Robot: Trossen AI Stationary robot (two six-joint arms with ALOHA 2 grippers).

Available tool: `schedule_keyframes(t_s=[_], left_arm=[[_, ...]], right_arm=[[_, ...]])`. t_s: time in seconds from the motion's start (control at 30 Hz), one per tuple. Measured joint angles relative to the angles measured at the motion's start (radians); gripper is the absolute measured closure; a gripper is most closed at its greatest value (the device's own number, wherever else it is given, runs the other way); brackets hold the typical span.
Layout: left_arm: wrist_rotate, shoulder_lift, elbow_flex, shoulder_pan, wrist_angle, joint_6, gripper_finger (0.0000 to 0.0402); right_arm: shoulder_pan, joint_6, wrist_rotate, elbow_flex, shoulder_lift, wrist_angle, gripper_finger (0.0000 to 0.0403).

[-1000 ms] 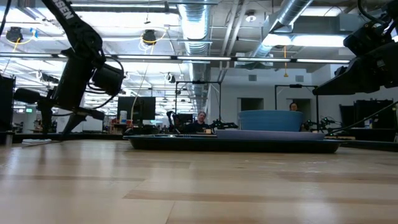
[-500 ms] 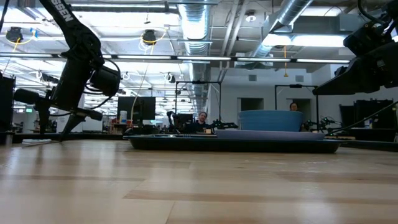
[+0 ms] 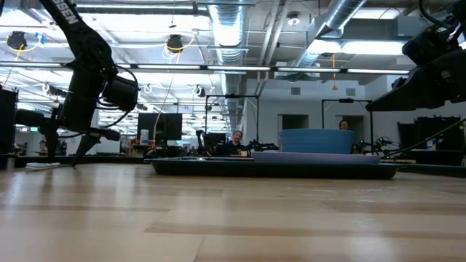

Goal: Set up tray
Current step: Put the green knife on the black napkin

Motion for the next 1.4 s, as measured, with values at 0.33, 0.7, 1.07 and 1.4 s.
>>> schedule_keyframes(t_s=[0.33, 0.7, 1.07, 1.4], left_arm=[[0.007, 0.004, 0.006, 0.003, 0.006, 0.032, 0.0222], [0.014, 0.005, 0.007, 0.003, 0.035, 0.035, 0.0324], [0.012, 0.005, 0.007, 0.002, 0.056, 0.08, 0.0386], [0.015, 0.017, 0.1, -0.009, 0.031, 0.08, 0.0392]], right_arm=[[0.0, 0.0, 0.0, 0.0, 0.0, 0.0, 0.0296], [0.0, 0.0, 0.0, 0.0, 0.0, 0.0, 0.0296], [0.0, 0.0, 0.0, 0.0, 0.0, 0.0, 0.0296], [0.0, 0.0, 0.0, 0.0, 0.0, 0.0, 0.0296]])
